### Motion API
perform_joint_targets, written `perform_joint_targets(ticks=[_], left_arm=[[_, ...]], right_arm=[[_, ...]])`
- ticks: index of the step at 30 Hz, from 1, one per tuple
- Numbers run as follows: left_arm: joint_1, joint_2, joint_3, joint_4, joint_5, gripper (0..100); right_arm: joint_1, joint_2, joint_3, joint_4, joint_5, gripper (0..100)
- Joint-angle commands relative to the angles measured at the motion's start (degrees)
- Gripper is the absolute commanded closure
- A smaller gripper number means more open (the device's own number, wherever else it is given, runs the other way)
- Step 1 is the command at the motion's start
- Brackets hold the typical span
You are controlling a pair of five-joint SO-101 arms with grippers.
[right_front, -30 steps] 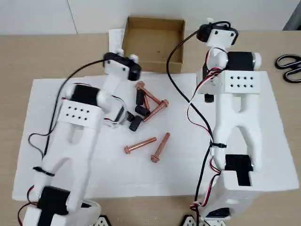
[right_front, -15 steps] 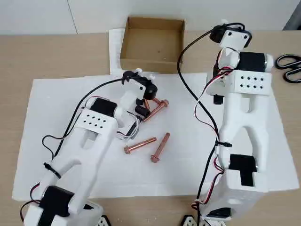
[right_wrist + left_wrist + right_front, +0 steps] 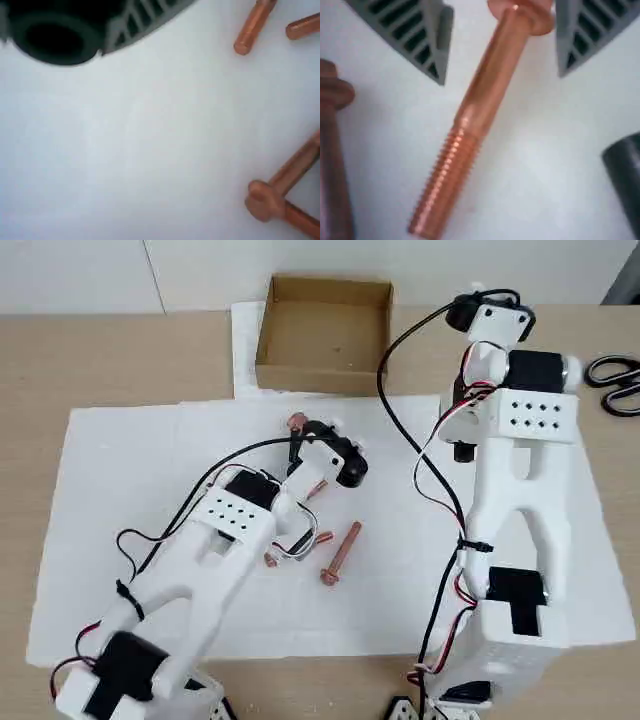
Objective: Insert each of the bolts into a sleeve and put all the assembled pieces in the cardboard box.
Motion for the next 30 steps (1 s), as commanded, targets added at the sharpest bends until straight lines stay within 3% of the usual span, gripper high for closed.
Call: perform_joint_targets(ticks=[1,10,13,16,25,30], left_arm=[[0.4,3.8,-0.3,-1.0,-0.6,86],[0.4,11.1,-1.1,-4.8,-0.2,86],[0.4,11.1,-2.1,-4.2,-0.1,93],[0.4,11.1,-5.0,-0.4,-0.1,100],[0.4,11.0,-17.0,11.4,-1.1,99],[0.2,11.0,-29.6,24.1,-11.0,99]], right_arm=[[0.0,-3.5,-2.8,0.9,0.6,99.5],[0.4,-3.5,-2.8,1.0,0.6,99.5],[0.4,-3.5,-2.8,0.9,0.6,99.5],[0.4,-3.5,-2.8,0.7,0.6,99.5],[0.3,-3.5,-2.8,0.5,0.6,99.5],[0.5,-3.4,-2.8,0.5,0.6,99.5]])
